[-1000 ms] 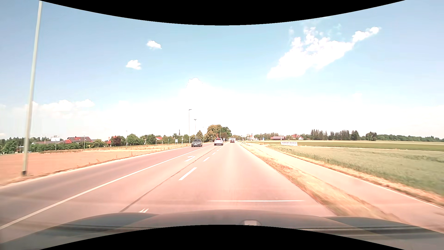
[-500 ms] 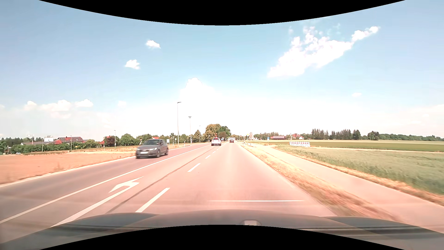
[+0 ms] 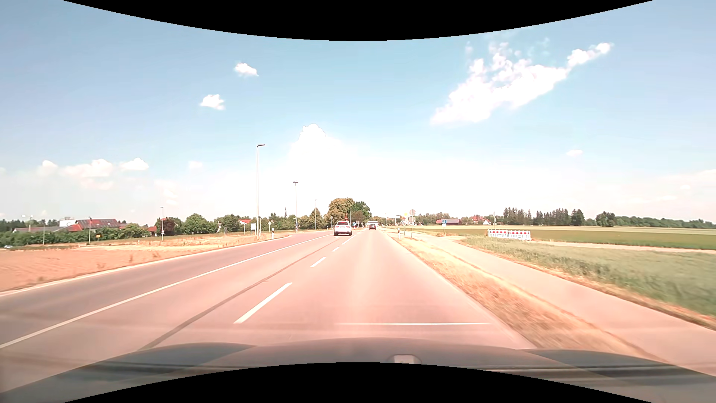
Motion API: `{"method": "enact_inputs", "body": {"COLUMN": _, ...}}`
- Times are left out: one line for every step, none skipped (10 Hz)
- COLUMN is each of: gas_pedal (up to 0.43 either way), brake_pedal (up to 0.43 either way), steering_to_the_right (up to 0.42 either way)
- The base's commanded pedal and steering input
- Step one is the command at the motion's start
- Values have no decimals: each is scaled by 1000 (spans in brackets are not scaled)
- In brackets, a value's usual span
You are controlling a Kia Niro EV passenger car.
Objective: Follow the waypoints while adhering to traffic rules and regulations
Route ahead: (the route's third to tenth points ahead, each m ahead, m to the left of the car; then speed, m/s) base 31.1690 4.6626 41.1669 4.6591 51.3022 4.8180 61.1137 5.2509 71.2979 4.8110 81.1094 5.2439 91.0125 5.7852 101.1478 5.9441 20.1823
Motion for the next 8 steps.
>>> {"method": "enact_inputs", "body": {"gas_pedal": 157, "brake_pedal": 0, "steering_to_the_right": 0}}
{"method": "enact_inputs", "body": {"gas_pedal": 157, "brake_pedal": 0, "steering_to_the_right": 0}}
{"method": "enact_inputs", "body": {"gas_pedal": 189, "brake_pedal": 0, "steering_to_the_right": -1}}
{"method": "enact_inputs", "body": {"gas_pedal": 189, "brake_pedal": 0, "steering_to_the_right": -4}}
{"method": "enact_inputs", "body": {"gas_pedal": 189, "brake_pedal": 0, "steering_to_the_right": -5}}
{"method": "enact_inputs", "body": {"gas_pedal": 189, "brake_pedal": 0, "steering_to_the_right": -5}}
{"method": "enact_inputs", "body": {"gas_pedal": 189, "brake_pedal": 0, "steering_to_the_right": -4}}
{"method": "enact_inputs", "body": {"gas_pedal": 197, "brake_pedal": 0, "steering_to_the_right": -3}}
